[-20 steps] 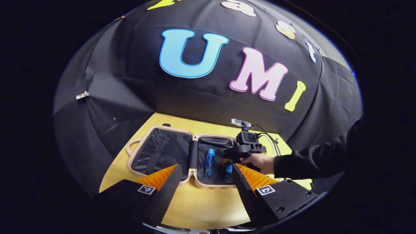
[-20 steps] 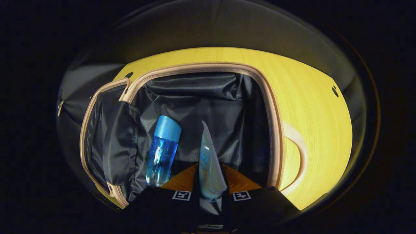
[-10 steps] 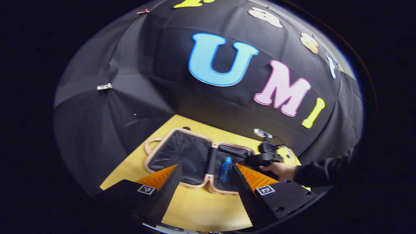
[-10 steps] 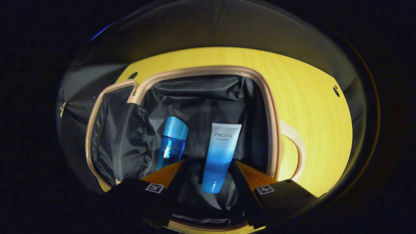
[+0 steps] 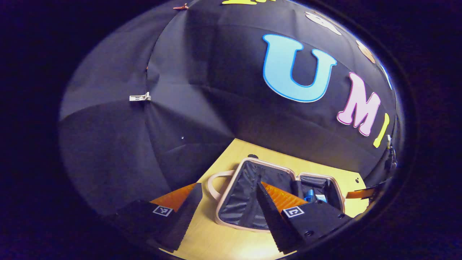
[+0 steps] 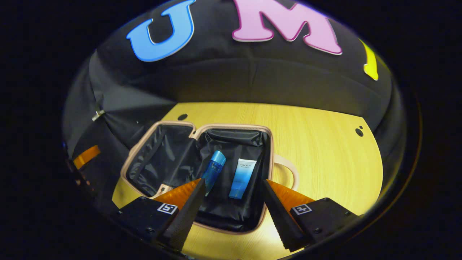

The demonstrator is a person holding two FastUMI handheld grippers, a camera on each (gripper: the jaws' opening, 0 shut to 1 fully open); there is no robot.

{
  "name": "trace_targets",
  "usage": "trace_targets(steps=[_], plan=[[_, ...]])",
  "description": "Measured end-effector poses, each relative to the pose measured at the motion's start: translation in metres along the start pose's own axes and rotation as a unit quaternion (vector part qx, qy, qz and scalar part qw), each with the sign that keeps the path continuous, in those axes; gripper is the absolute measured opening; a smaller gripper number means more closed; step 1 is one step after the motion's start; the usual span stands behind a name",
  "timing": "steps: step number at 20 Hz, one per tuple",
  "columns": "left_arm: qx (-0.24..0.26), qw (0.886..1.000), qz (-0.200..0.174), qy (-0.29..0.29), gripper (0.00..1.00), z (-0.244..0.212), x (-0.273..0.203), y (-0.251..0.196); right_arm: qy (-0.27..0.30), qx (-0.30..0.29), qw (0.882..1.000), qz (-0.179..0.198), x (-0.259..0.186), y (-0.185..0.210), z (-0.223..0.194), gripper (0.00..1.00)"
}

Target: First open the suitcase, pack the skin care products into it, and then close the suitcase.

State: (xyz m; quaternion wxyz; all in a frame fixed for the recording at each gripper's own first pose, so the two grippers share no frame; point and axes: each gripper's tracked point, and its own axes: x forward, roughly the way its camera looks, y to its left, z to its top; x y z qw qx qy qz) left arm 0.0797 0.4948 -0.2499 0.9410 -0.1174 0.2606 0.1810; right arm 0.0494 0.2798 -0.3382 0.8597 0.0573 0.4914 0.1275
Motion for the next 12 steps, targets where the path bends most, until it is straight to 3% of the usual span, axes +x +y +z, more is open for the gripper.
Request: trace_targets(steps=[2,4,6,8,12], plan=[[-0.022,1.0,-0.006,0.021,0.94,-0.008,0.037,0.012,-0.027,0.006,1.0,-0.007,-0.027,-0.016,0.003,0.98],[-0.068,0.996,-0.013,0.054,0.89,-0.029,0.088,0.028,-0.067,-0.008,0.996,-0.055,-0.064,-0.061,0.0,0.98],[-0.112,0.99,-0.015,0.079,0.89,-0.036,0.111,0.036,-0.08,-0.006,0.994,-0.073,-0.089,-0.081,-0.006,0.98],[-0.139,0.985,-0.015,0.098,0.89,-0.045,0.131,0.044,-0.075,0.003,0.993,-0.088,-0.113,-0.098,-0.021,0.98],[-0.181,0.971,-0.041,0.151,0.77,-0.071,0.151,0.036,-0.047,0.004,0.992,-0.118,-0.156,-0.125,-0.057,0.98]])
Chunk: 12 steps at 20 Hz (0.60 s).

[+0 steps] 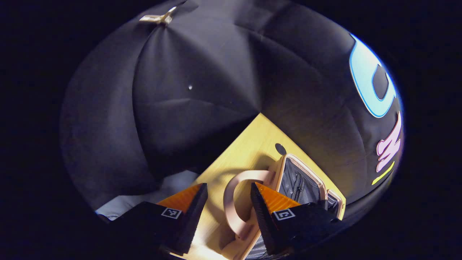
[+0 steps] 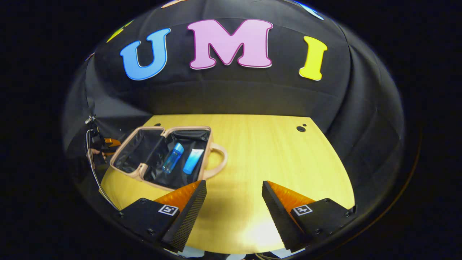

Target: First open the suitcase, pack the skin care products into it, and then close the suitcase.

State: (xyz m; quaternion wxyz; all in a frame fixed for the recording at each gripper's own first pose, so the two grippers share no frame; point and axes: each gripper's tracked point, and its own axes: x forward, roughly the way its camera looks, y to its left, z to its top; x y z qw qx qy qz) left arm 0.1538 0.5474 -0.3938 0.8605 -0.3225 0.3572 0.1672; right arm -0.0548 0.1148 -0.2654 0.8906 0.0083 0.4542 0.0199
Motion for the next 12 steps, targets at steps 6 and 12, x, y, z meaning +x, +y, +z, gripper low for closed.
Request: trace_targets(steps=[6,12], plan=[[-0.035,0.998,-0.026,0.048,0.22,-0.024,0.01,-0.005,0.018,0.02,0.999,-0.018,-0.014,-0.017,-0.016,0.98],[0.096,0.993,-0.038,-0.06,0.06,0.035,-0.061,-0.072,-0.004,0.008,1.0,-0.006,-0.012,-0.021,-0.006,0.98]])
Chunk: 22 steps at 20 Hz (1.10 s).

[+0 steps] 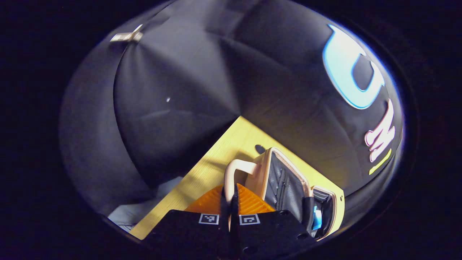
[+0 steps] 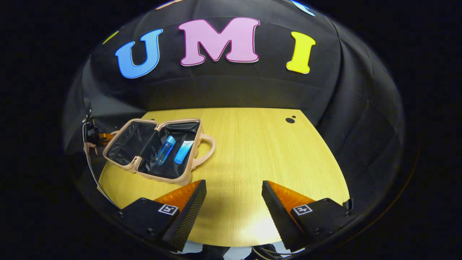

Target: First open the suitcase, pack the skin care products into it, and then close the suitcase.

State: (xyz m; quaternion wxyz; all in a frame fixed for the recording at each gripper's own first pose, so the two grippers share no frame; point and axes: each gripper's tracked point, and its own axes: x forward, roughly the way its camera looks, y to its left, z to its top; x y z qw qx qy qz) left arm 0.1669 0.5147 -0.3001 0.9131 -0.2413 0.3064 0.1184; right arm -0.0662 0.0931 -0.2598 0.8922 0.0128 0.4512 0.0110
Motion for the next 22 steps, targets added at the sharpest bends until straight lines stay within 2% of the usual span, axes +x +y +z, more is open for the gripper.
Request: trace_targets(steps=[4,8,10,13,15,18,22], plan=[[0.071,0.994,-0.042,-0.078,0.06,0.053,-0.061,-0.107,-0.017,-0.02,1.0,0.011,0.001,-0.007,0.007,0.98],[0.162,0.977,-0.087,-0.106,0.06,0.047,-0.115,-0.226,-0.039,-0.011,0.999,0.021,-0.004,-0.029,0.021,0.98],[0.177,0.972,-0.109,-0.106,0.06,0.023,-0.13,-0.285,-0.051,-0.008,0.998,0.025,-0.008,-0.047,0.029,0.98],[0.2,0.967,-0.13,-0.091,0.06,-0.031,-0.128,-0.36,-0.063,0.0,0.998,0.028,-0.013,-0.078,0.038,0.98],[0.213,0.964,-0.135,-0.079,0.06,-0.064,-0.123,-0.39,-0.067,0.006,0.997,0.028,-0.016,-0.103,0.041,0.98],[0.191,0.97,-0.143,-0.046,0.06,-0.125,-0.105,-0.432,-0.07,0.011,0.997,0.03,-0.019,-0.136,0.04,0.98],[0.16,0.979,-0.126,0.025,0.12,-0.232,-0.062,-0.451,-0.078,0.003,0.996,0.043,-0.018,-0.171,0.039,0.98]])
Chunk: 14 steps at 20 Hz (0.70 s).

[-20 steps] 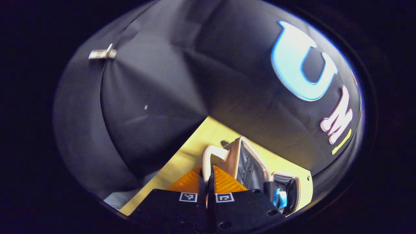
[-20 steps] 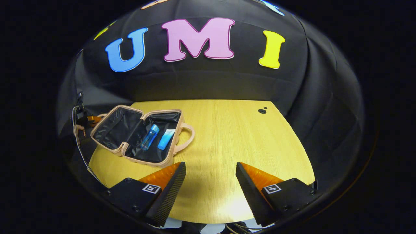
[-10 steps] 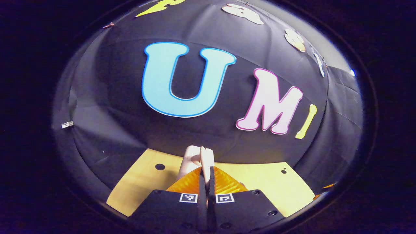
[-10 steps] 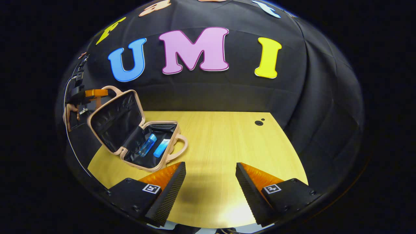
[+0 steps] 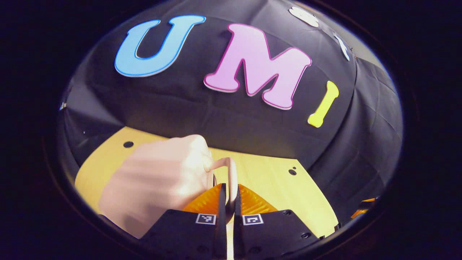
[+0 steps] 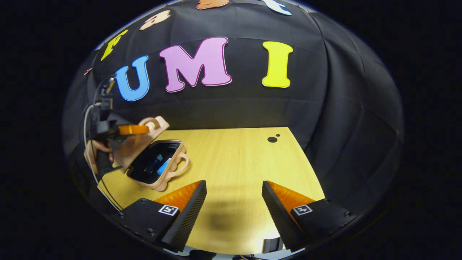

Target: First open the suitcase, pack the skin care products into it, and then close the suitcase.

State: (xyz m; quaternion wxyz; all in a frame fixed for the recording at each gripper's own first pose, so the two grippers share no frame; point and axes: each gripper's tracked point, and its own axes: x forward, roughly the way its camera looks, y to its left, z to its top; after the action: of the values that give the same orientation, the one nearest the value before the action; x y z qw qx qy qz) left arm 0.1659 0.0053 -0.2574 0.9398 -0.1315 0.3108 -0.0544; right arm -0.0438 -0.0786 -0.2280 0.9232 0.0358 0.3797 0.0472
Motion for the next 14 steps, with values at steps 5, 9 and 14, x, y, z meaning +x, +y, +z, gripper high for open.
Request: trace_targets(steps=[5,9,14], plan=[[-0.011,0.996,0.079,0.049,0.15,-0.074,0.043,-0.009,-0.031,0.002,0.999,0.033,0.002,-0.021,0.029,0.98],[-0.006,0.996,0.083,0.04,0.61,-0.082,0.036,-0.03,-0.06,0.0,0.998,0.018,-0.005,-0.03,0.044,0.98],[0.094,0.99,0.094,-0.048,0.97,-0.024,-0.053,-0.05,-0.093,0.018,0.995,-0.012,-0.017,-0.022,0.062,0.98]])
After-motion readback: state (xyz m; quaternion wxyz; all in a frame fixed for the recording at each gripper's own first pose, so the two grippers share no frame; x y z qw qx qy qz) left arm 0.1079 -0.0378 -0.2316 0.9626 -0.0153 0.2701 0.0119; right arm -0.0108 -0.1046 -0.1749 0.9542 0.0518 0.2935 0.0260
